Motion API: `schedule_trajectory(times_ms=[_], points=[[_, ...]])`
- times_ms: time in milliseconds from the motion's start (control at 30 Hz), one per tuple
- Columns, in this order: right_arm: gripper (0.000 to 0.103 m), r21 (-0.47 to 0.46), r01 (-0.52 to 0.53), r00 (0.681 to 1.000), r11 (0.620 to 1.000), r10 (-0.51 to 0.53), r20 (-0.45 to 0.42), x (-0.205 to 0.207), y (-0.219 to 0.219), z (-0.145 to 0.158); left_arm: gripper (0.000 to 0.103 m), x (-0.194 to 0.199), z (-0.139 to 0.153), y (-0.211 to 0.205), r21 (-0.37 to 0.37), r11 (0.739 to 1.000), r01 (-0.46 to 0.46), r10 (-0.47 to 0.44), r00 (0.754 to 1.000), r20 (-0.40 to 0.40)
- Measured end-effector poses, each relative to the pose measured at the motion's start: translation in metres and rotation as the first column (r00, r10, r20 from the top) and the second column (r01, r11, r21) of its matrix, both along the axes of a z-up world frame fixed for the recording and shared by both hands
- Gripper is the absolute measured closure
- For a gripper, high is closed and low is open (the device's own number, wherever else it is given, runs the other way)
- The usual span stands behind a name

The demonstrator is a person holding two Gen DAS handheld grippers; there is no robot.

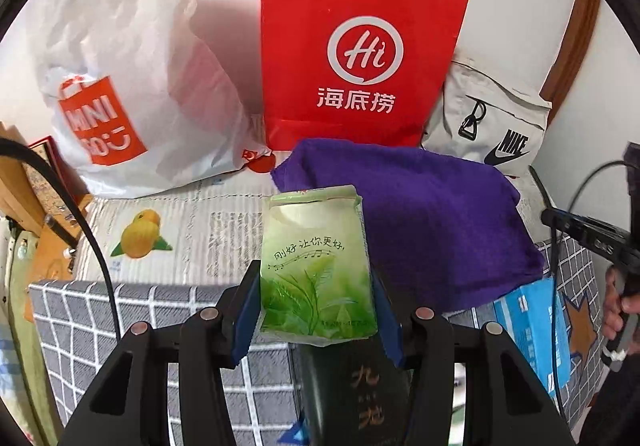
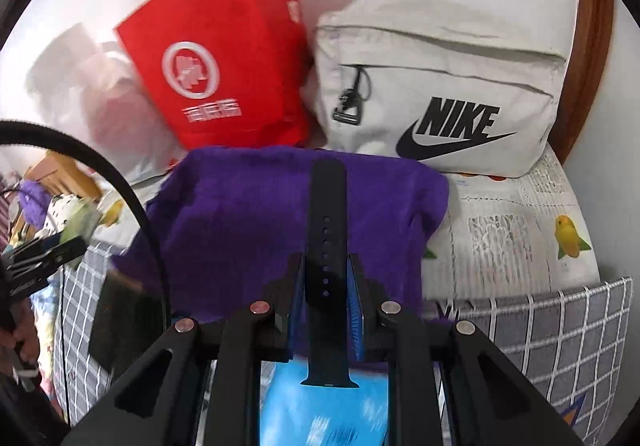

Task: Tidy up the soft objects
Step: 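Carry the packet and strap onto the purple towel and open both grippers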

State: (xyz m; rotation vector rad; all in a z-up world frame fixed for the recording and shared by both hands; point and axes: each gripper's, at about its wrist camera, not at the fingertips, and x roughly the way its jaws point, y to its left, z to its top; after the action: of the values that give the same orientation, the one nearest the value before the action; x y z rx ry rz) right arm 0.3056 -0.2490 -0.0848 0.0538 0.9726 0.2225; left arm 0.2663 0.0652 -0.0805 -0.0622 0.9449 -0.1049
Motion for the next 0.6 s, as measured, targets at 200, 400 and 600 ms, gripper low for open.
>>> schedule_trajectory(times_ms=[200,400,600], points=[[0.083,-0.015,0.023,0.997,1.0,-0.024,-0.073,0.049,-0.007,-0.028,0.054,0.024,-0.01,-0.009,0.026,0.999,0.024,-0.024,0.999,-0.027],[0.083,-0.055,0.02,0.991,0.998,-0.027,-0.133,0.074,-0.008,-0.055,0.054,0.043,-0.015,-0.012,0.034,0.999,0.037,-0.035,0.999,-0.035],[0.083,-0.071,0.026,0.982,0.997,-0.039,-0.185,0.091,-0.012,-0.077,0.054,0.061,-0.027,-0.017,0.024,0.998,0.052,-0.05,0.997,-0.066]])
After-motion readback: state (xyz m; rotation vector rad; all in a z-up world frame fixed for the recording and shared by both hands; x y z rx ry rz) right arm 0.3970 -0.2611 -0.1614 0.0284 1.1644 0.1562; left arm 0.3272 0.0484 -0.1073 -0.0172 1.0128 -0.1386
